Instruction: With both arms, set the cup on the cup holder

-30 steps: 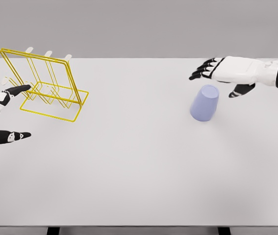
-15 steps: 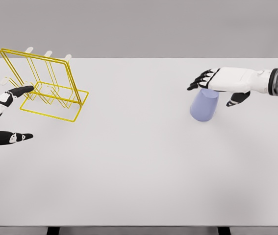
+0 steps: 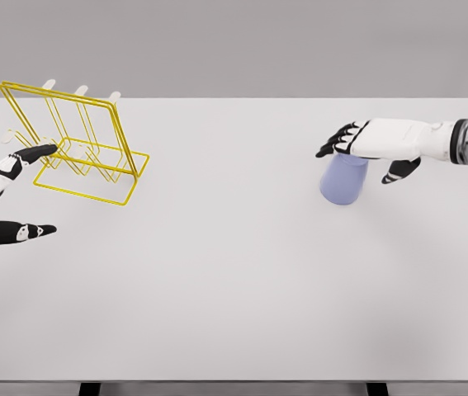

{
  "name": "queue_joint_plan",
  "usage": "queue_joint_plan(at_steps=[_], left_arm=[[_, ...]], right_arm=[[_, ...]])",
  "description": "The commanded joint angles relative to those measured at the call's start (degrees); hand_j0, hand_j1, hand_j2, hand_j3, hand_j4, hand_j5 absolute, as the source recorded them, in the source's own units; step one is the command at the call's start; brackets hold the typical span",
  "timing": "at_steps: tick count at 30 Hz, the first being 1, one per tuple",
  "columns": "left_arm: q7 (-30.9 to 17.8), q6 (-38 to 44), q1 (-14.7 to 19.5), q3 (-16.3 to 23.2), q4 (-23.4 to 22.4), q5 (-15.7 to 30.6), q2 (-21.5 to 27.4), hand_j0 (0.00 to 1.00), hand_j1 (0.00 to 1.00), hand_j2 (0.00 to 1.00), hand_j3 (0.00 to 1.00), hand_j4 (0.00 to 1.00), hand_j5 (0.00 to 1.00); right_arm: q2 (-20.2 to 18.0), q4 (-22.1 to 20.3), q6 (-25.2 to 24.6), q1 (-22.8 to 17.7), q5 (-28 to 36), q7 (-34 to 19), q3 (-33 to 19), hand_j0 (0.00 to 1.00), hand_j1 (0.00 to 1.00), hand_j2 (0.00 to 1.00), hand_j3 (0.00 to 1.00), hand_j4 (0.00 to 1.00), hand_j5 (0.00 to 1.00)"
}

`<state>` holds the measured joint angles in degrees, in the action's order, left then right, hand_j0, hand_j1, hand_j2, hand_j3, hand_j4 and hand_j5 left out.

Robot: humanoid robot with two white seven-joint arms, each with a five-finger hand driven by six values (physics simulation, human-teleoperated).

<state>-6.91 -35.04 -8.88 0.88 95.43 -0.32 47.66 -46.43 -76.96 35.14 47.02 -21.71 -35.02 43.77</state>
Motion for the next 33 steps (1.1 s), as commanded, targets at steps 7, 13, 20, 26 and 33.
queue_joint_plan(at_steps=[7,13,20,26,33], left_arm=[[0.0,0.0,0.0,0.0,0.0,0.2,0.1,1.00,1.00,1.00,1.00,1.00,1.00],[0.1,0.0,0.0,0.0,0.4,0.2,0.0,1.00,1.00,1.00,1.00,1.00,1.00],[0.1,0.0,0.0,0.0,0.4,0.2,0.0,1.00,1.00,1.00,1.00,1.00,1.00],[0.1,0.0,-0.1,0.0,0.5,0.2,0.0,1.00,1.00,1.00,1.00,1.00,1.00],[0.1,0.0,-0.1,0.0,0.5,0.2,0.0,1.00,1.00,1.00,1.00,1.00,1.00]], right_arm=[[0.1,1.3,-0.1,0.4,0.3,0.0,0.4,1.00,1.00,1.00,1.00,1.00,1.00],[0.5,1.0,-0.1,0.5,0.3,0.0,0.6,1.00,1.00,1.00,1.00,1.00,1.00],[1.3,1.3,-0.1,1.6,0.3,0.0,2.0,0.97,0.97,0.97,0.97,0.97,0.97],[1.3,1.4,-0.1,1.7,0.4,0.0,2.9,0.70,0.70,0.70,0.70,0.70,0.70],[1.5,1.3,-0.1,1.8,0.4,0.0,2.7,0.54,0.54,0.54,0.54,0.54,0.54]])
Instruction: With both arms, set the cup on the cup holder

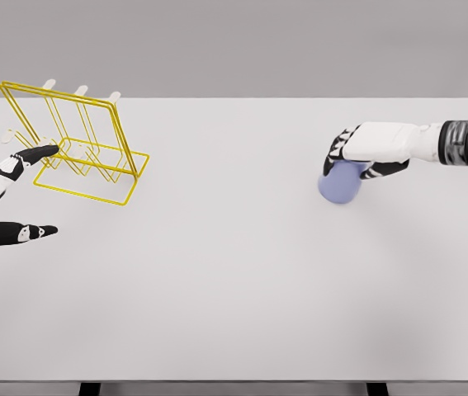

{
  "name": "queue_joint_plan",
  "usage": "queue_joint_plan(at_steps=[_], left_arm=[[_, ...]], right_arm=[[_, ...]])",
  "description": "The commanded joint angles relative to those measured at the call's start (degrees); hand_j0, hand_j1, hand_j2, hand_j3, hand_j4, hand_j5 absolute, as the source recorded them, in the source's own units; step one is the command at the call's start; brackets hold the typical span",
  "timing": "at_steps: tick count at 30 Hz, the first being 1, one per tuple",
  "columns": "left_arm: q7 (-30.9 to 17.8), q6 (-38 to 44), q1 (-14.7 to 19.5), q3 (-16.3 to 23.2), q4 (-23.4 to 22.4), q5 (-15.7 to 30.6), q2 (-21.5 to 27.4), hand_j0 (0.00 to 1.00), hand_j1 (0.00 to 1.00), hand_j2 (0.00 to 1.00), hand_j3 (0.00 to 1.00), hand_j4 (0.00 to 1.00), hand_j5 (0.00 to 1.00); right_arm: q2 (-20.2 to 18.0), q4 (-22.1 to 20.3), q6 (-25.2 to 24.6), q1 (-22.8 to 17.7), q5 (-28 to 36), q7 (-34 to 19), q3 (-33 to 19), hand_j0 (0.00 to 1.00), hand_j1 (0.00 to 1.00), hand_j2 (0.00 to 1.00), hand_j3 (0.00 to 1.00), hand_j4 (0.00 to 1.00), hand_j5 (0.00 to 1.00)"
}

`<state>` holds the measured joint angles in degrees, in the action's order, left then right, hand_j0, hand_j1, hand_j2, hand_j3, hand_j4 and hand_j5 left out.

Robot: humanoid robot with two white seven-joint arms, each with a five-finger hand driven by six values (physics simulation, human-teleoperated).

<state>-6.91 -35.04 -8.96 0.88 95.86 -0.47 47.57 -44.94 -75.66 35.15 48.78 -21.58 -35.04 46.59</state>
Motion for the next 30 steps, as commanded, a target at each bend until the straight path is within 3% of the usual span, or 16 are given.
queue_joint_plan(at_steps=[1,5,15,25,30], left_arm=[[0.1,0.0,0.0,0.0,0.0,0.4,0.1,1.00,1.00,1.00,1.00,1.00,1.00],[0.1,0.0,0.0,0.0,0.0,0.4,0.1,1.00,1.00,1.00,1.00,1.00,1.00],[0.0,0.0,0.0,0.0,0.0,0.4,0.1,1.00,1.00,1.00,1.00,1.00,1.00],[0.1,0.0,0.0,-0.1,0.0,0.4,0.1,1.00,1.00,1.00,1.00,1.00,1.00],[0.1,0.0,0.0,0.0,0.0,0.4,0.0,1.00,1.00,1.00,1.00,1.00,1.00]], right_arm=[[0.0,-0.2,-0.2,0.0,0.2,0.0,-0.1,0.52,0.52,0.52,0.52,0.52,0.52],[0.8,-0.4,-0.2,0.6,0.2,0.0,-0.3,0.47,0.47,0.47,0.47,0.47,0.47],[1.4,-0.5,-0.2,1.3,0.2,0.0,-1.0,0.48,0.48,0.48,0.48,0.48,0.48],[7.2,-0.9,-0.2,2.8,0.2,0.0,-1.8,0.47,0.47,0.47,0.47,0.47,0.47],[7.9,-7.5,-0.2,3.2,0.2,0.0,-1.7,0.48,0.48,0.48,0.48,0.48,0.48]])
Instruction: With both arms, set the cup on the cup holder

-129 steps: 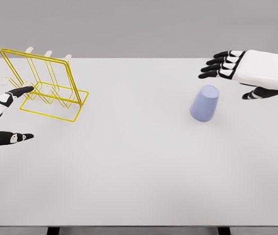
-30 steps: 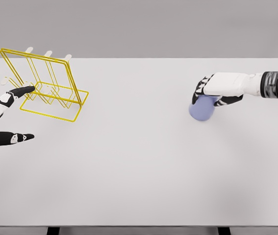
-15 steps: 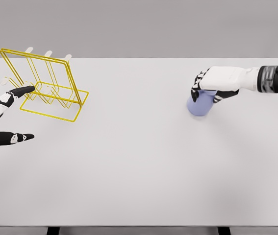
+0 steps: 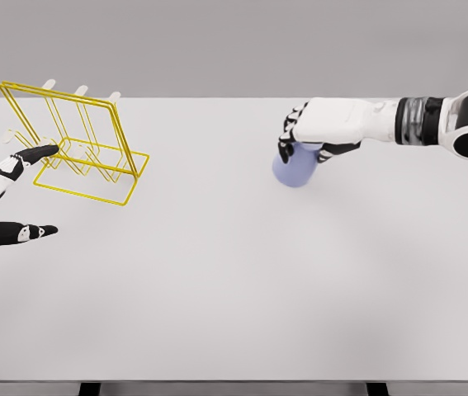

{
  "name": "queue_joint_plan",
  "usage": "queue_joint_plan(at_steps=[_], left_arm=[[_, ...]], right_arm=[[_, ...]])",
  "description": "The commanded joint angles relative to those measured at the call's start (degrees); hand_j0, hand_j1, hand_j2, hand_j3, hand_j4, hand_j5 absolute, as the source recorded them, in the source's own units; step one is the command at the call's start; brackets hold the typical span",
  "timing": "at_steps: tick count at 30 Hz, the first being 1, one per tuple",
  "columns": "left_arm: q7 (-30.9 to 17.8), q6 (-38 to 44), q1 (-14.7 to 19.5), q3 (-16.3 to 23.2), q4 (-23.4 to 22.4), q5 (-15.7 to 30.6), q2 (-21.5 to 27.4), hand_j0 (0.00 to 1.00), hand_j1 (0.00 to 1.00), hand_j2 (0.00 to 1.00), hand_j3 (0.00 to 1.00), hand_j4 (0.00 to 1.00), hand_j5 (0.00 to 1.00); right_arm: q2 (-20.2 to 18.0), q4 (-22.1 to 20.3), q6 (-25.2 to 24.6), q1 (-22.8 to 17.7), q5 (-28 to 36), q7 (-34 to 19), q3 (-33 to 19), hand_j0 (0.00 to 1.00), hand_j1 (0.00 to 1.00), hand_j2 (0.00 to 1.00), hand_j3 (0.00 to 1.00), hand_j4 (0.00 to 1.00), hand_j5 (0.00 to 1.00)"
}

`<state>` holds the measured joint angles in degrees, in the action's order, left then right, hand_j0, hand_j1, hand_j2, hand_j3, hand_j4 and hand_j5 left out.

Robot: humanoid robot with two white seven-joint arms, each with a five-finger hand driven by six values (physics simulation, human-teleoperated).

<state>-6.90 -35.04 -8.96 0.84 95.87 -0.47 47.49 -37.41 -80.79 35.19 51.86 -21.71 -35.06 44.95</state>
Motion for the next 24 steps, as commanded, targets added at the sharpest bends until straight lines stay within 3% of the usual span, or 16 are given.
queue_joint_plan(at_steps=[1,7,11,24], left_arm=[[0.0,0.0,0.0,-0.1,0.0,0.4,0.1,1.00,1.00,1.00,1.00,1.00,1.00],[0.0,0.0,0.0,-0.1,0.0,0.4,0.1,1.00,1.00,1.00,1.00,1.00,1.00],[0.0,0.0,0.0,0.0,0.0,0.4,0.1,1.00,1.00,1.00,1.00,1.00,1.00],[0.0,0.0,0.0,-0.1,0.1,0.4,0.1,1.00,1.00,1.00,1.00,1.00,1.00]], right_arm=[[1.3,-3.2,-0.2,0.0,0.4,0.1,0.0,0.48,0.48,0.48,0.48,0.48,0.48],[2.9,-5.3,-0.2,0.0,0.4,0.1,0.1,0.48,0.48,0.48,0.48,0.48,0.48],[6.2,-5.9,-0.2,-0.1,0.4,0.1,0.8,0.48,0.48,0.48,0.48,0.48,0.48],[12.4,-11.1,-0.2,0.0,0.4,0.1,8.9,0.49,0.49,0.49,0.49,0.49,0.49]])
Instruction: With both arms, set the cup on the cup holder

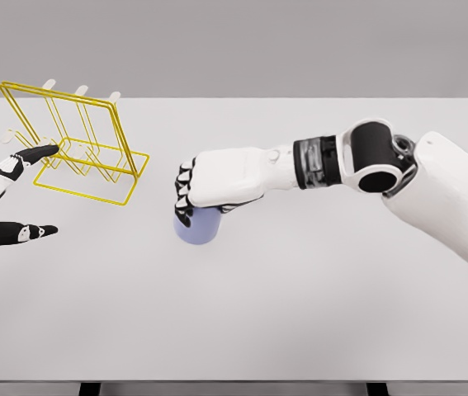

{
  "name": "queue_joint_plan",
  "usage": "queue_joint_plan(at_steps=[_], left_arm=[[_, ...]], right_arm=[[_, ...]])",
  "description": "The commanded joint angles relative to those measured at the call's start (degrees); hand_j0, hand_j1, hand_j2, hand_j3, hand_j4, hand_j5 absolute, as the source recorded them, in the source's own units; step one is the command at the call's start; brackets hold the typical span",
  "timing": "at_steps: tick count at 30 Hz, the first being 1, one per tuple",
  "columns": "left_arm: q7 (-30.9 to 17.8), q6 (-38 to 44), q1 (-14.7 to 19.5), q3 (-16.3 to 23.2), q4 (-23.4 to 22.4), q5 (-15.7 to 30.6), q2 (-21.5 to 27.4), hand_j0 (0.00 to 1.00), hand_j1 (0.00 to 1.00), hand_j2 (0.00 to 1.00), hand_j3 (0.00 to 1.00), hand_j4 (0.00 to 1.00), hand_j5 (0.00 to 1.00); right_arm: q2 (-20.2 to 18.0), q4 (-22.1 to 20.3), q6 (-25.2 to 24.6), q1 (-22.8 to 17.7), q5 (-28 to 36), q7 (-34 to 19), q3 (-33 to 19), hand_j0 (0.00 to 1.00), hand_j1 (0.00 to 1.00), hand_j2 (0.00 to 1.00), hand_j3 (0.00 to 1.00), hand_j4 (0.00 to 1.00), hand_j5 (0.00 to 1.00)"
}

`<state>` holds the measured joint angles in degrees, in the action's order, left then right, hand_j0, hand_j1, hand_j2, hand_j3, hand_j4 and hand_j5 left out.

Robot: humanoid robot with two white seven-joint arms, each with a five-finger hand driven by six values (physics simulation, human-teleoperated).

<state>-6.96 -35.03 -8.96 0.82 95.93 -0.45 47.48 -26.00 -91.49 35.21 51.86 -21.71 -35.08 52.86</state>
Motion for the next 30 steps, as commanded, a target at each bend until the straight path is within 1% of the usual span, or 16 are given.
queue_joint_plan(at_steps=[1,5,10,12,13,14,16,18,27,29,30], left_arm=[[0.0,0.0,0.0,0.0,0.0,0.4,0.1,1.00,1.00,1.00,1.00,1.00,1.00],[0.1,0.0,0.0,0.0,0.0,0.4,0.1,1.00,1.00,1.00,1.00,1.00,1.00],[0.0,0.0,0.0,0.0,0.4,0.4,0.0,1.00,1.00,1.00,1.00,1.00,1.00],[0.0,0.0,0.0,0.0,0.5,0.4,0.0,1.00,1.00,1.00,1.00,1.00,1.00],[0.0,0.0,0.0,0.0,0.5,0.4,0.0,1.00,1.00,1.00,1.00,1.00,1.00],[0.0,0.0,0.0,0.0,0.7,0.4,0.0,1.00,1.00,1.00,1.00,1.00,1.00],[0.0,0.0,0.0,0.0,0.8,0.2,0.0,1.00,1.00,1.00,1.00,1.00,1.00],[0.0,0.0,0.0,0.0,0.8,0.2,0.0,1.00,1.00,1.00,1.00,1.00,1.00],[0.0,0.0,0.0,0.0,1.2,0.1,0.0,1.00,1.00,1.00,1.00,1.00,1.00],[0.0,0.0,0.0,-0.1,1.2,0.1,0.0,1.00,1.00,1.00,1.00,1.00,1.00],[0.0,0.0,0.1,-0.1,1.2,0.0,0.1,1.00,1.00,1.00,1.00,1.00,1.00]], right_arm=[[1.0,-0.7,-0.2,0.0,0.3,0.1,1.7,0.49,0.49,0.49,0.49,0.49,0.49],[1.0,-2.3,-0.2,-0.2,0.3,0.1,2.9,0.50,0.50,0.50,0.50,0.50,0.50],[1.0,-2.4,-0.2,-0.4,0.3,0.1,3.2,0.51,0.51,0.51,0.51,0.51,0.51],[1.1,-2.4,-0.2,-0.4,0.3,0.1,3.2,0.56,0.56,0.56,0.56,0.56,0.56],[1.1,-2.5,-0.2,-0.4,0.3,0.1,3.2,0.60,0.60,0.60,0.60,0.60,0.60],[1.1,-2.5,-0.2,-0.4,0.3,0.1,3.2,0.72,0.72,0.72,0.72,0.72,0.72],[1.0,-3.3,-0.2,-0.4,0.0,0.1,3.3,0.89,0.89,0.89,0.89,0.89,0.89],[1.0,-3.8,-0.2,-0.4,0.0,0.1,3.3,0.97,0.97,0.97,0.97,0.97,0.97],[1.0,-3.8,-0.2,0.1,-0.1,0.1,2.8,0.98,0.98,0.98,0.98,0.98,0.98],[1.0,-3.9,-0.2,0.2,-0.1,0.1,1.6,0.99,0.99,0.99,0.99,0.99,0.99],[1.0,-4.0,-0.2,-0.1,0.0,0.1,-1.8,1.00,1.00,1.00,1.00,1.00,1.00]])
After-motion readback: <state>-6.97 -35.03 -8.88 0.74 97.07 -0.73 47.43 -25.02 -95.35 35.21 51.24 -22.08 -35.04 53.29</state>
